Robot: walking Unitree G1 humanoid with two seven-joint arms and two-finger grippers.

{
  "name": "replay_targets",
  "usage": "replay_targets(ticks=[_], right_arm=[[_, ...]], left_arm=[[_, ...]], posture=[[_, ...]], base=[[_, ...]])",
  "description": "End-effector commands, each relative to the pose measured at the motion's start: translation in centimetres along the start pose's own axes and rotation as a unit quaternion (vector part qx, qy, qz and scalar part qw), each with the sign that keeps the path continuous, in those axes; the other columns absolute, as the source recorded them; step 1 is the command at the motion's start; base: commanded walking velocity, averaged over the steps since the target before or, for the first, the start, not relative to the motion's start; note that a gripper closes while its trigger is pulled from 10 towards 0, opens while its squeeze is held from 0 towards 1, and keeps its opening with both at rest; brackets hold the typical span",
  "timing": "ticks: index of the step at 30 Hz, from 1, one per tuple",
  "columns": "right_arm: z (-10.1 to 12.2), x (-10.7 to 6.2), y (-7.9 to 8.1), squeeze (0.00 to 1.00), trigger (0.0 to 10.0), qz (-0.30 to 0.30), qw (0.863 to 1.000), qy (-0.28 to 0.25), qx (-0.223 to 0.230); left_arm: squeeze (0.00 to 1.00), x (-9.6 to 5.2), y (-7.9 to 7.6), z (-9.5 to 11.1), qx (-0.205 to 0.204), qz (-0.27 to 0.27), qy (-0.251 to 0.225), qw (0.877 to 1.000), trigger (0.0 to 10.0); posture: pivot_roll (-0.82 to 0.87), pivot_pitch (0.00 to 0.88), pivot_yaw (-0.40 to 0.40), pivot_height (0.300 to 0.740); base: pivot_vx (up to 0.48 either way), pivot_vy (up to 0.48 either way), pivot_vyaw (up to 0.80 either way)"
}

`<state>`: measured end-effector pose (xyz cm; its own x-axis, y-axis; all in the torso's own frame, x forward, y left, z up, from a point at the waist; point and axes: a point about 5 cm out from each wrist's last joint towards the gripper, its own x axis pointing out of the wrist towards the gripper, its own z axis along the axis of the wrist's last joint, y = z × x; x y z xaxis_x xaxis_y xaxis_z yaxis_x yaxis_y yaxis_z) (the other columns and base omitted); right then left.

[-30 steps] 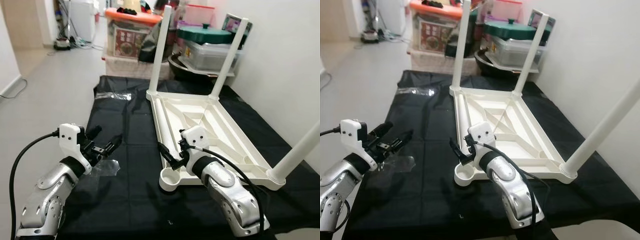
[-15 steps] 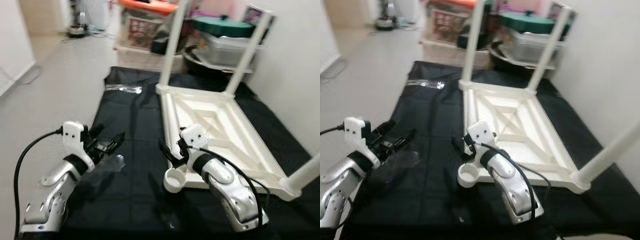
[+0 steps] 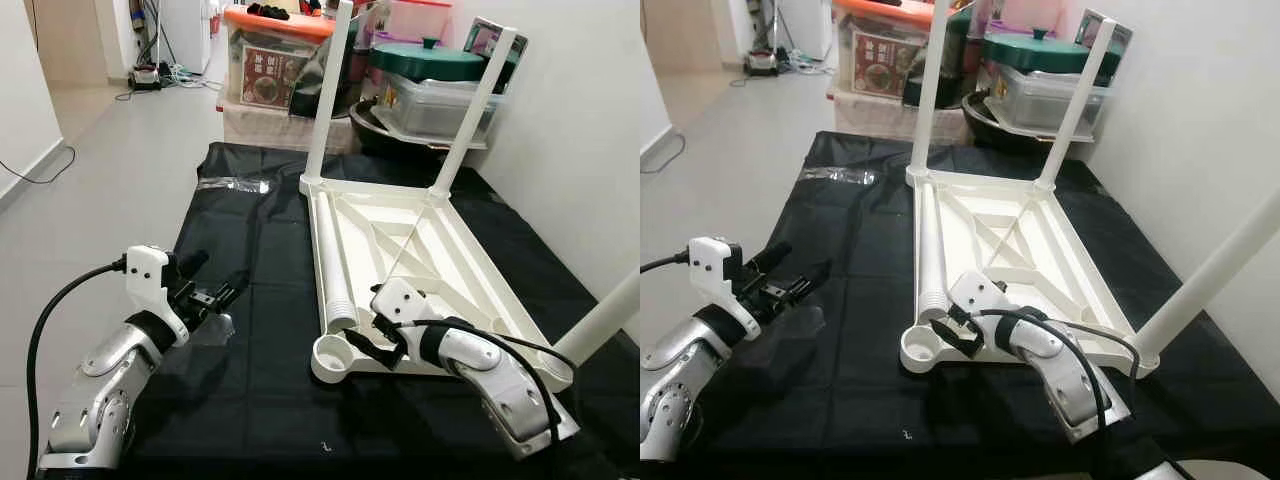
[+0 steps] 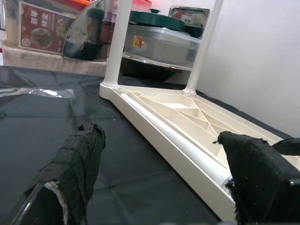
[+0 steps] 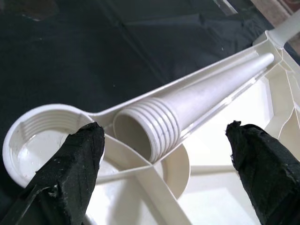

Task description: Building children table

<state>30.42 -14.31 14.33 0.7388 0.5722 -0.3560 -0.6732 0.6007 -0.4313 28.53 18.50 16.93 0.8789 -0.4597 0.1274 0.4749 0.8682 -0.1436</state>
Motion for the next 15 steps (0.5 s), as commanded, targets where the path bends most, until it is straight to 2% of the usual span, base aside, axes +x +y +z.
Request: replay_targets(ticks=[1,4,10,15], right_arm=[[0.1,0.5,0.3,0.0,10.0,0.008,1.0,-0.001,-0.009],[-0.1,1.4,0.4,0.0,10.0,-0.005,1.0,0.016,-0.024],[-0.3,1.9,0.2,0.0,10.0,-0.019,0.999,0.03,-0.037],[-1.2,2.3,-0.3,0.0,10.0,-0.034,0.994,0.065,-0.076]], left_arm=[[0.0,0.4,-0.3,-0.3,-0.001,-0.004,0.002,1.0,10.0],[0.0,0.5,-0.3,-0.4,0.0,-0.003,0.002,1.0,10.0],[0.0,0.5,-0.4,-0.4,0.0,-0.004,0.003,1.0,10.0],[0.0,0.6,-0.5,-0.5,0.0,-0.006,0.003,1.0,10.0]], posture=[[0.1,0.0,-0.171,0.74],[0.12,0.0,-0.176,0.74],[0.11,0.0,-0.173,0.74],[0.11,0.0,-0.174,0.74]], base=[[0.0,0.0,0.0],[0.0,0.0,0.0],[0.0,0.0,0.0],[0.0,0.0,0.0]])
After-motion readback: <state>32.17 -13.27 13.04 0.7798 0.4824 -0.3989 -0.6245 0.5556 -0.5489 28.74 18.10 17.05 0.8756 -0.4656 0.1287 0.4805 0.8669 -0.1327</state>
